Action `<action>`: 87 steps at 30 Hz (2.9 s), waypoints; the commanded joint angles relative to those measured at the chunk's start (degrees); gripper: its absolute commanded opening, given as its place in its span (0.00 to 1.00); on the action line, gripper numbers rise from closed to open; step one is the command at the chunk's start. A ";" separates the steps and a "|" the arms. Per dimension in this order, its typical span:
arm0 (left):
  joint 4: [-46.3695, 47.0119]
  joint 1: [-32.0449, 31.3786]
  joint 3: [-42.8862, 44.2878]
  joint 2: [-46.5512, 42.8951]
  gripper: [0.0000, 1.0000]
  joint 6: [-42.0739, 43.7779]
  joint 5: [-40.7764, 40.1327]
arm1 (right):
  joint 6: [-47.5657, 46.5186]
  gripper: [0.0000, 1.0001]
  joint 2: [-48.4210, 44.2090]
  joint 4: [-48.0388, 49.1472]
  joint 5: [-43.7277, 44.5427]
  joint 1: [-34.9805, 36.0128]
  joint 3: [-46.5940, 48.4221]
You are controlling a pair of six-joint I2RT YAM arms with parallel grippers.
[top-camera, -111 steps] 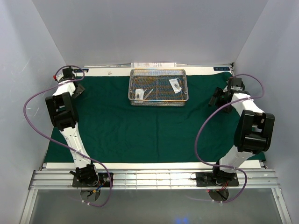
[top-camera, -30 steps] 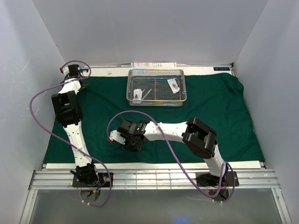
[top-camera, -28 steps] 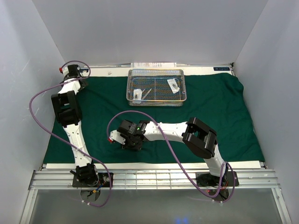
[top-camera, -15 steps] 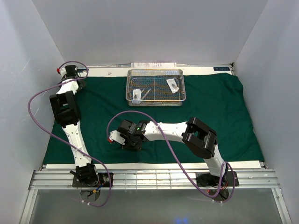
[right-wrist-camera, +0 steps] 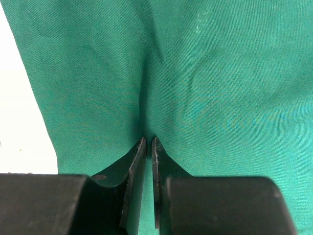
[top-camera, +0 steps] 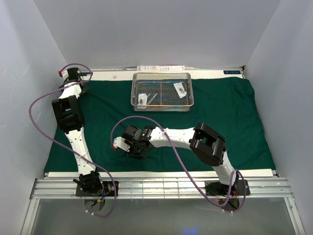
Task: Open and lay out the surgical kit
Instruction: Smooth out the surgical kit at the center of the board.
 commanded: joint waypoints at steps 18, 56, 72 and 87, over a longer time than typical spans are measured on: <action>-4.78 4.40 -1.65 3.16 0.98 1.55 -4.31 | 0.52 0.16 4.53 -1.47 -3.16 1.29 -0.61; -13.74 0.97 3.10 -12.92 0.98 -6.36 8.50 | 6.05 0.83 -6.97 -7.27 12.65 -8.72 12.23; -11.45 -8.69 -13.77 -30.33 0.98 -8.47 13.70 | 34.70 0.86 -25.87 -5.26 18.56 -40.08 -2.71; -11.10 -13.00 -25.55 -39.82 0.98 -2.68 17.40 | 33.32 0.95 -28.97 -0.24 12.92 -56.63 -5.01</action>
